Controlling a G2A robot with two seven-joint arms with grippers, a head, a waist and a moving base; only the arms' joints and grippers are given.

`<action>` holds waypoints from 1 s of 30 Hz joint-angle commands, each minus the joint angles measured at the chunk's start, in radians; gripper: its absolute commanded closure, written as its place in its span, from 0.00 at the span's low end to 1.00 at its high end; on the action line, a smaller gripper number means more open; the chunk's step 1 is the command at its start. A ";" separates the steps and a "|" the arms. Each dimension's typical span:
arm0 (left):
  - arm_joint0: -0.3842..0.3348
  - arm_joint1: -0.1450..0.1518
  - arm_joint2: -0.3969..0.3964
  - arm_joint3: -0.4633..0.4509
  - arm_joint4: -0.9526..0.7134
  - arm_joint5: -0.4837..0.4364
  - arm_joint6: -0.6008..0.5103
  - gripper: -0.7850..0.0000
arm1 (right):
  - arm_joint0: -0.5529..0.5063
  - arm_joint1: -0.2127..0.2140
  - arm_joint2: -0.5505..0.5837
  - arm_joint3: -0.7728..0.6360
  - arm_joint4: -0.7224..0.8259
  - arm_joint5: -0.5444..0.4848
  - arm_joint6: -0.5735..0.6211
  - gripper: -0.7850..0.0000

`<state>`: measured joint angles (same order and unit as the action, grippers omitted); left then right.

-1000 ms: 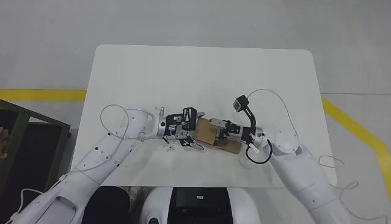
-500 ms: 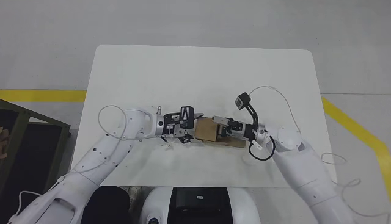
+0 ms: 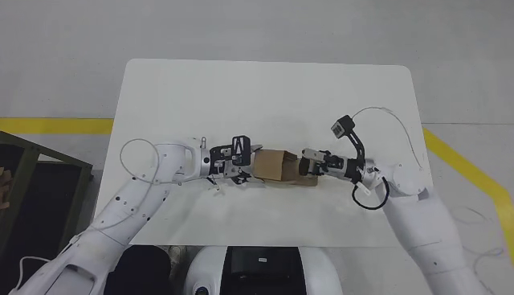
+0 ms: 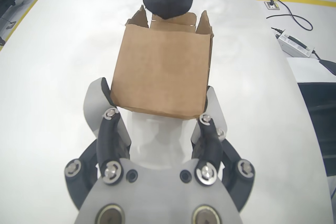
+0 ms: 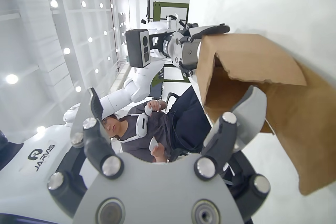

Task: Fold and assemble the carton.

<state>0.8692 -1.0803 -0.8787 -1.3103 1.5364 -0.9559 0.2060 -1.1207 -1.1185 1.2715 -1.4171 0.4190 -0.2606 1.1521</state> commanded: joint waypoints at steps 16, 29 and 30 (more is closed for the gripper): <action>0.045 0.016 -0.054 -0.053 -0.026 0.016 -0.063 0.25 | -0.136 0.038 0.029 -0.176 -0.172 0.083 0.052 1.00; 0.059 0.018 -0.064 -0.073 -0.041 0.017 -0.085 0.06 | -0.093 0.030 -0.063 -0.082 -0.286 0.069 -0.057 1.00; 0.059 0.018 -0.064 -0.073 -0.041 0.015 -0.086 0.07 | -0.088 0.028 -0.071 -0.076 -0.288 0.069 -0.063 1.00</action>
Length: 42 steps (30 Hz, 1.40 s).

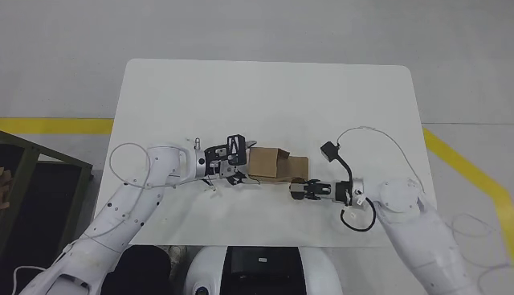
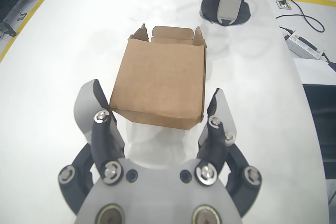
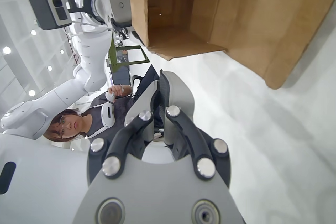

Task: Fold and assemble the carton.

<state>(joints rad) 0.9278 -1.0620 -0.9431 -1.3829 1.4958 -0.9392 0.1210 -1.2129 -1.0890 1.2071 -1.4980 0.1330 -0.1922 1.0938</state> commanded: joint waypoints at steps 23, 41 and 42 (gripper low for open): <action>-0.023 -0.010 0.035 0.020 0.008 -0.028 0.028 0.00 | 0.165 -0.032 -0.137 0.156 -0.016 -0.088 -0.045 1.00; -0.041 -0.017 0.054 0.037 0.025 -0.037 0.050 0.00 | 0.266 -0.066 -0.234 0.285 0.022 -0.167 -0.048 1.00; -0.041 -0.017 0.054 0.037 0.025 -0.036 0.051 0.00 | 0.270 -0.068 -0.239 0.292 0.025 -0.168 -0.051 1.00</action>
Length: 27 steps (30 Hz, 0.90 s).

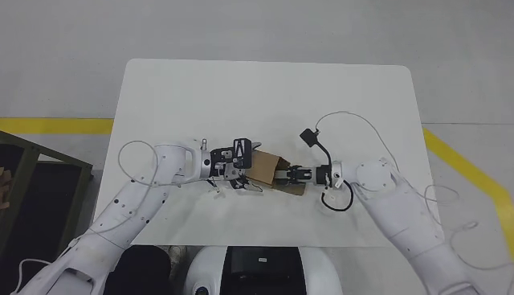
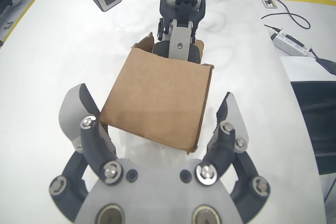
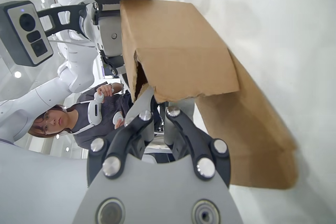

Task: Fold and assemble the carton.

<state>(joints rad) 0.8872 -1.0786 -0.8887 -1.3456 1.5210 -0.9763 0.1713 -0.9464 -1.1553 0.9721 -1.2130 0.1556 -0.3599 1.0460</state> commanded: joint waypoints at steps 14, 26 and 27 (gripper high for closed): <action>0.003 -0.001 0.002 -0.001 -0.004 0.000 -0.002 0.00 | 0.030 -0.025 -0.051 0.049 0.018 0.004 -0.049 1.00; 0.008 0.000 -0.006 -0.001 -0.007 0.006 -0.008 0.00 | -0.030 0.018 0.059 -0.059 -0.027 0.062 -0.004 1.00; 0.009 0.001 -0.008 -0.001 -0.007 0.008 -0.007 0.00 | -0.042 0.024 0.078 -0.074 -0.029 0.071 -0.006 1.00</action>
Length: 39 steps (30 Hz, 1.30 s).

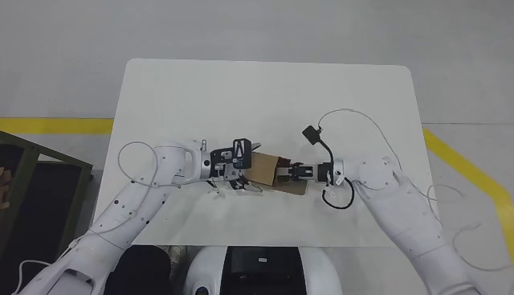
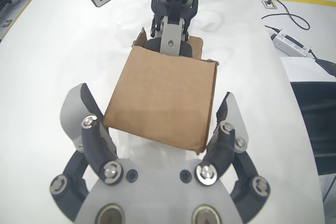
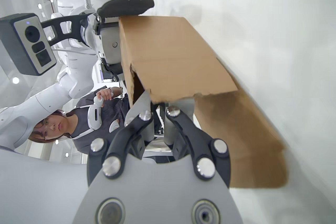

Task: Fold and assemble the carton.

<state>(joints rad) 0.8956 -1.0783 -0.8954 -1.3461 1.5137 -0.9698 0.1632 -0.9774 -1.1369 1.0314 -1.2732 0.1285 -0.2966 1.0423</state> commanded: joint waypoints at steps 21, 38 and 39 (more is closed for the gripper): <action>0.018 0.007 -0.023 -0.018 -0.007 0.002 -0.004 0.00 | 0.048 0.026 0.061 0.016 -0.132 -0.047 -0.019 1.00; 0.020 0.009 -0.026 -0.014 -0.002 -0.008 0.004 0.00 | 0.089 0.013 -0.025 0.020 -0.122 -0.088 0.068 1.00; 0.020 0.009 -0.026 -0.014 -0.002 -0.007 0.005 0.00 | 0.089 0.013 -0.027 0.018 -0.122 -0.086 0.066 1.00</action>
<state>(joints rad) 0.9161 -1.0691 -0.9216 -1.3601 1.5117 -0.9775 0.1675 -0.8883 -1.1243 1.0059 -1.2533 0.0070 -0.3845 1.1106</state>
